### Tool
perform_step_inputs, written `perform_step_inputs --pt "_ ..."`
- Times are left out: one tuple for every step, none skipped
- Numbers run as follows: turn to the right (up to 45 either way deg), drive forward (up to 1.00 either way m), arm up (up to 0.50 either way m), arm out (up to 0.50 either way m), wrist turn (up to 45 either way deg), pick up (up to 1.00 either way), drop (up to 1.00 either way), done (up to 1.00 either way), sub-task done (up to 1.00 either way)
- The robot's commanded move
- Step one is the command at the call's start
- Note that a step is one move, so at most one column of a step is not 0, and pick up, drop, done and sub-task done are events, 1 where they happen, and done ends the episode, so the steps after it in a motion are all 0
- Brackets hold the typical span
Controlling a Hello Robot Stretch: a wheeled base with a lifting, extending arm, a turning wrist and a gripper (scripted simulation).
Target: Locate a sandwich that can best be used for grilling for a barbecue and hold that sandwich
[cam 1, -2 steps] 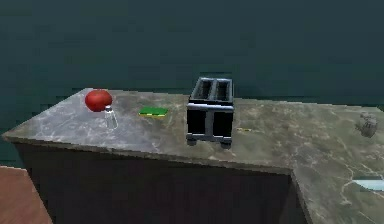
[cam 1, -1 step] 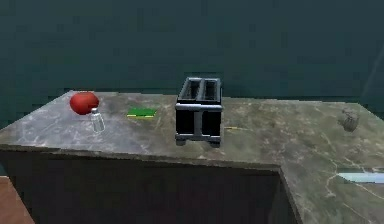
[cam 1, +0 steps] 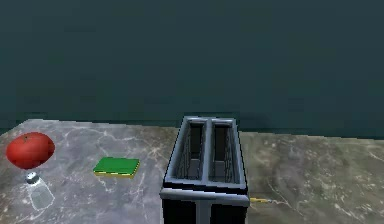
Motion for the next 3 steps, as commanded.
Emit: perform_step_inputs --pt "-9.0 0.0 0.0 0.0 0.0 0.0 0.0 0.0 0.0" --pt "0.0 0.0 0.5 0.0 0.0 0.0 0.0 0.0 0.0" --pt "0.0 0.0 0.38 0.0 0.0 0.0 0.0 0.0 0.0"
